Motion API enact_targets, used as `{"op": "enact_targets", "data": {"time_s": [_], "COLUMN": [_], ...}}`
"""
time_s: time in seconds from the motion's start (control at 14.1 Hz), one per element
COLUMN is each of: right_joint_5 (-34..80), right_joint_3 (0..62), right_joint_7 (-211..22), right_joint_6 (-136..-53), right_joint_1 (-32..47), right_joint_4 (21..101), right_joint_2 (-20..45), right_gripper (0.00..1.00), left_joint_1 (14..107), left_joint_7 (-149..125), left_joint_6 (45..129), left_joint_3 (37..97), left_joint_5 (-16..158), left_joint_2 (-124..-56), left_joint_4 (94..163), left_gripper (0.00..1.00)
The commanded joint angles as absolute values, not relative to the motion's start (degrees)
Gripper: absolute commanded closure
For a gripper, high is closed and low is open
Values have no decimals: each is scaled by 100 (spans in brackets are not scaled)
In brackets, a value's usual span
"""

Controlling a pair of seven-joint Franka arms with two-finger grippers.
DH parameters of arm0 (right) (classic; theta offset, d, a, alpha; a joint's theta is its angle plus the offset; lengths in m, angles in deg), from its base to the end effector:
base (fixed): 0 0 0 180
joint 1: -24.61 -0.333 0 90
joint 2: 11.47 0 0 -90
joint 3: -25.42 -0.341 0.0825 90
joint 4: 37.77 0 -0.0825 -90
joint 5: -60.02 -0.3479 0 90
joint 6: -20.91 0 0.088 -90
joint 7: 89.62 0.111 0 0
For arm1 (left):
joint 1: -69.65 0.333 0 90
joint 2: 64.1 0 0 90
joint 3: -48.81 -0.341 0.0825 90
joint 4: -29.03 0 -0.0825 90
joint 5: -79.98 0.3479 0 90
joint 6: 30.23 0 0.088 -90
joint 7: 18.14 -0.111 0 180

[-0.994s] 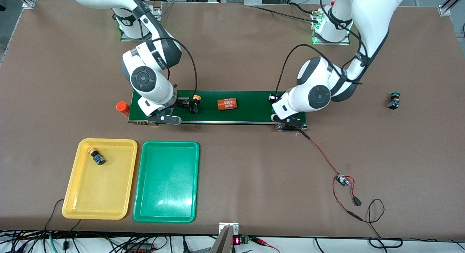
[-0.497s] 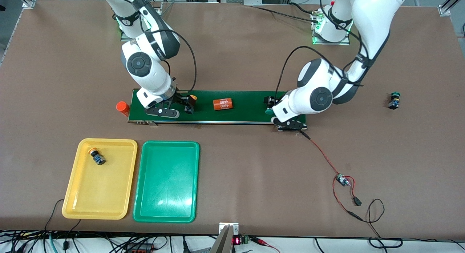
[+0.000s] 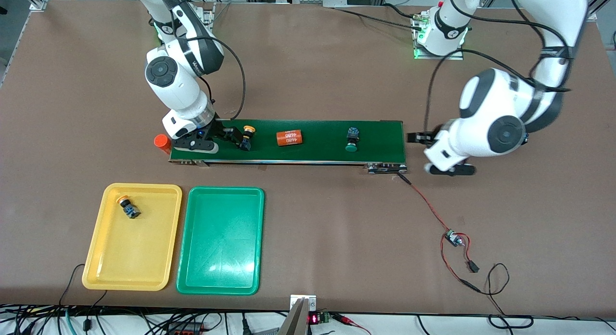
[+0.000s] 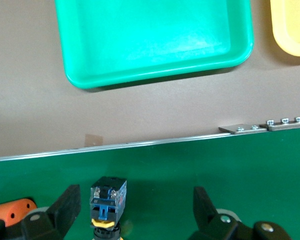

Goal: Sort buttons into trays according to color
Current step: 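Grasp the orange-cap button with the right gripper while the left grasps another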

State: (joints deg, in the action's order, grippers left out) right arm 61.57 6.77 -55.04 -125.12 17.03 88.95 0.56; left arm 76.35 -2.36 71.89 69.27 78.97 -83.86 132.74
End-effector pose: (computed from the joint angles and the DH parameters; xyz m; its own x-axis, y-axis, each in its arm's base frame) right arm 0.4903 0.2366 0.3490 0.9864 -0.1398 0.0863 -0.1292 -0.9845 -0.1185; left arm 0.5564 -0.1209 0.3790 0.9299 0.0309 -0.3664 0.0469 -0.9983 0.0346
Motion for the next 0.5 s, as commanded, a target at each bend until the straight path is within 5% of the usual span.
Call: {"op": "enact_targets", "data": {"time_s": [0.0,0.43], "right_joint_5": [6354,6363], "right_joint_3": [635,626], "right_joint_7": [-5535,-5412], "right_joint_6": [-12570,-12367], "right_joint_1": [1714,1652], "right_joint_4": [9142,9178], "right_joint_2": [-48,92], "right_gripper": [0,0], "left_joint_1": [7843,7861], "left_joint_7": [-336,-2742], "left_joint_6": [7058,7102], "left_joint_3": [6702,5165], "left_joint_5": [8339,8622], "left_joint_2": [-8458,-8572], "left_joint_4": [13291,13432], "left_gripper": [0,0]}}
